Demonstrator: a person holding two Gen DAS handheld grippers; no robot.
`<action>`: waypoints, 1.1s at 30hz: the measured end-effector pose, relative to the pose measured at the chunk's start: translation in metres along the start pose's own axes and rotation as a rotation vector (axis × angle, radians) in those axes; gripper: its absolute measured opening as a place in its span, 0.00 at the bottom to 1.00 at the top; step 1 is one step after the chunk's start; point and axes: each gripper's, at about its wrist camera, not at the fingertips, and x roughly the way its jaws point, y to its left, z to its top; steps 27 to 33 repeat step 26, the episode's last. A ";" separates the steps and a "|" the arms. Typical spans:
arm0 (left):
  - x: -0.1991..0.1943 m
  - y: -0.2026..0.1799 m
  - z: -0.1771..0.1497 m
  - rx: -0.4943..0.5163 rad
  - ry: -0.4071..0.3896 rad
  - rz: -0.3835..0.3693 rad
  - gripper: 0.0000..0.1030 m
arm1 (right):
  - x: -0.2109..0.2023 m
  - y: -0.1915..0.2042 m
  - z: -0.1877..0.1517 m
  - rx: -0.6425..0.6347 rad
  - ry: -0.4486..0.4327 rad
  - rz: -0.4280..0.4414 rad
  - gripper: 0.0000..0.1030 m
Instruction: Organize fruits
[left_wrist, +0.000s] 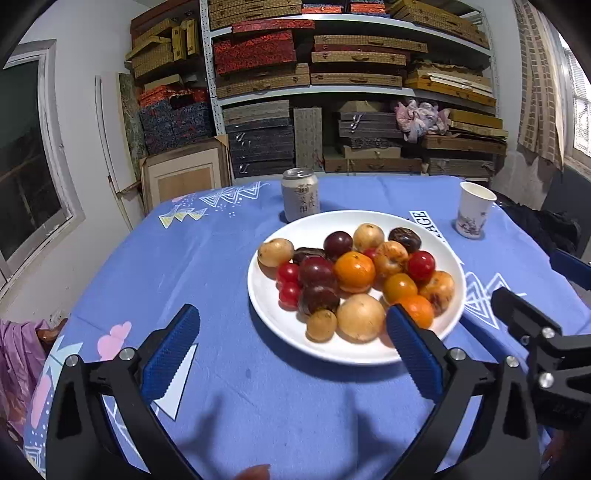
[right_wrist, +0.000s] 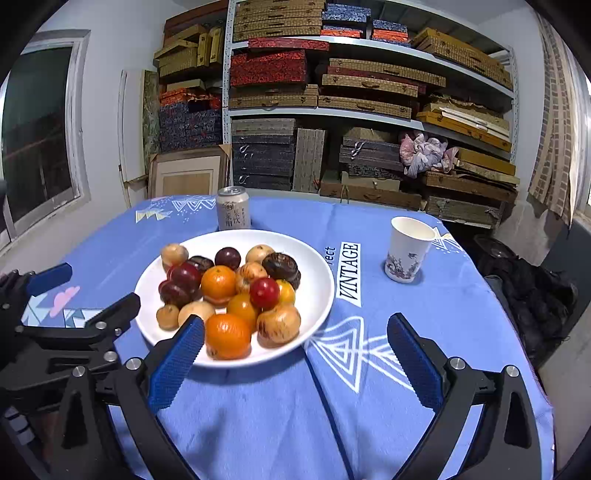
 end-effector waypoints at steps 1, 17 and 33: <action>-0.003 0.000 -0.002 -0.002 0.006 -0.001 0.96 | -0.004 0.000 -0.003 0.002 -0.003 -0.001 0.97; -0.016 0.000 -0.015 -0.008 0.015 -0.041 0.96 | -0.013 -0.006 -0.013 0.042 -0.002 -0.017 0.97; -0.011 0.003 -0.015 -0.018 0.043 -0.033 0.96 | -0.015 -0.007 -0.013 0.043 -0.003 -0.007 0.97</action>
